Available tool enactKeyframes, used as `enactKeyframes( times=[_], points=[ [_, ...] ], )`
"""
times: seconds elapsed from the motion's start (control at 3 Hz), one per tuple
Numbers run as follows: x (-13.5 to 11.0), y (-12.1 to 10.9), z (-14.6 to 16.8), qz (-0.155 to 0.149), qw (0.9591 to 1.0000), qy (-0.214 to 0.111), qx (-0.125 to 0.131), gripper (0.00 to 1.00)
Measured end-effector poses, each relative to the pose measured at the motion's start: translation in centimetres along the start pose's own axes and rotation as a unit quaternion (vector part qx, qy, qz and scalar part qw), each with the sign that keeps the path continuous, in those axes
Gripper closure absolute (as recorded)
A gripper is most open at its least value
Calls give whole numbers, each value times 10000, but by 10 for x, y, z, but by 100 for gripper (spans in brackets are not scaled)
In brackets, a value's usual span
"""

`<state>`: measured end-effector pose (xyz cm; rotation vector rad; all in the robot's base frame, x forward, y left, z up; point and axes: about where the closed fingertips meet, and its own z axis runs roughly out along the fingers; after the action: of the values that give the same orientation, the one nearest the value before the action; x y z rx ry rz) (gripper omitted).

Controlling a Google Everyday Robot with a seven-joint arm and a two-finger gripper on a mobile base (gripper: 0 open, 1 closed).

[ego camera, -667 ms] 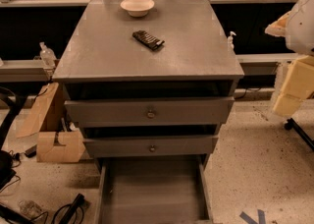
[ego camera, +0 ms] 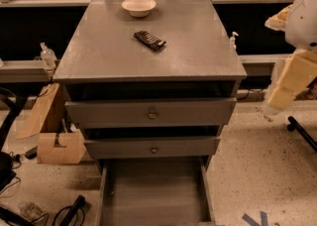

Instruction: Place rxbar chocolate into bottom drawer

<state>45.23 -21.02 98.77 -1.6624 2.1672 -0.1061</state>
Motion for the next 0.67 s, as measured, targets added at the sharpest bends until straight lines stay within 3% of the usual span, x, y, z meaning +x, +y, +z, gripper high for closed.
enactKeyframes(
  times=[0.33,0.67],
  points=[
    [-11,-34,27,808,9897,-1168,203,0],
    [-32,-51,52,1378,9644,-2244,240,0]
  ],
)
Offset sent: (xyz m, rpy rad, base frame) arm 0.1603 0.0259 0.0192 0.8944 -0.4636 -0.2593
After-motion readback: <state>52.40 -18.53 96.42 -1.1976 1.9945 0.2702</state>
